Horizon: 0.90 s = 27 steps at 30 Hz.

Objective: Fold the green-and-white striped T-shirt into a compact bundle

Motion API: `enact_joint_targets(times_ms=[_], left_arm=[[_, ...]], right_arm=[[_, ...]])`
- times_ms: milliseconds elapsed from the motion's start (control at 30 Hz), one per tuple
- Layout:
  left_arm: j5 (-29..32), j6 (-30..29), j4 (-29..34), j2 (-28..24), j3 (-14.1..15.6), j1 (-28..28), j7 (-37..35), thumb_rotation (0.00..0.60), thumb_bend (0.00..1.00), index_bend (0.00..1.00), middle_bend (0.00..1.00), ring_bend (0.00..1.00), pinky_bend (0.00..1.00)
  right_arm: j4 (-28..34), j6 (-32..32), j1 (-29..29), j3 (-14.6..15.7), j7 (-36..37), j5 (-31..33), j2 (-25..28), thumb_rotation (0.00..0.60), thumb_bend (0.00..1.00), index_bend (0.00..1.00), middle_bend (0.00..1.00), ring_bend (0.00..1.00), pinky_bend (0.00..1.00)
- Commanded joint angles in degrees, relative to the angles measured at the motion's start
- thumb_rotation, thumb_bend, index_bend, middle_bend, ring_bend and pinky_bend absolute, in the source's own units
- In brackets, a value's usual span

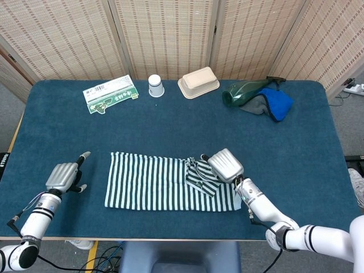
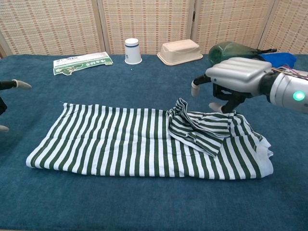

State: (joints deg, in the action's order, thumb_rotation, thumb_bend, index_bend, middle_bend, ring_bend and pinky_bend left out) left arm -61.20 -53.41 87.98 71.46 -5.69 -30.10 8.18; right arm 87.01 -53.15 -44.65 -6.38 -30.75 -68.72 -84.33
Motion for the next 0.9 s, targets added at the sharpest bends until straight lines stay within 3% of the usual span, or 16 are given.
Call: enact_joint_targets(times_ms=[33, 233, 600, 900], left_arm=[[0.04, 0.02, 0.0, 0.05, 0.1, 0.01, 0.17, 0.6, 0.26, 0.0, 0.85, 0.78, 0.97], [0.23, -0.03, 0.14, 0.23, 0.08, -0.04, 0.38, 0.6, 0.26, 0.0, 0.85, 0.78, 0.97], [0.64, 0.23, -0.47, 0.47, 0.49, 0.26, 0.3, 0.6, 0.26, 0.0, 0.85, 0.78, 0.97], [-0.25, 0.09, -1.54, 0.56, 0.42, 0.15, 0.03, 0.6, 0.26, 0.0, 0.85, 0.78, 0.97]], right_arm=[[-1.65, 1.25, -1.21, -1.0, -0.83, 1.77, -1.59, 0.6, 0.49, 0.27, 0.93, 1.0, 1.0], [-4.59, 3.26, -3.46, -1.7, -2.05, 3.65, -5.15, 0.6, 0.52, 0.27, 0.93, 1.0, 1.0], [-5.28, 6.15, -5.01, 2.39, -6.29, 3.64, -8.14, 0.6, 0.53, 0.27, 0.93, 1.0, 1.0], [-4.21, 4.49, -4.63, 2.86, -6.09, 2.94, -8.29, 0.6, 0.53, 0.27, 0.93, 1.0, 1.0]])
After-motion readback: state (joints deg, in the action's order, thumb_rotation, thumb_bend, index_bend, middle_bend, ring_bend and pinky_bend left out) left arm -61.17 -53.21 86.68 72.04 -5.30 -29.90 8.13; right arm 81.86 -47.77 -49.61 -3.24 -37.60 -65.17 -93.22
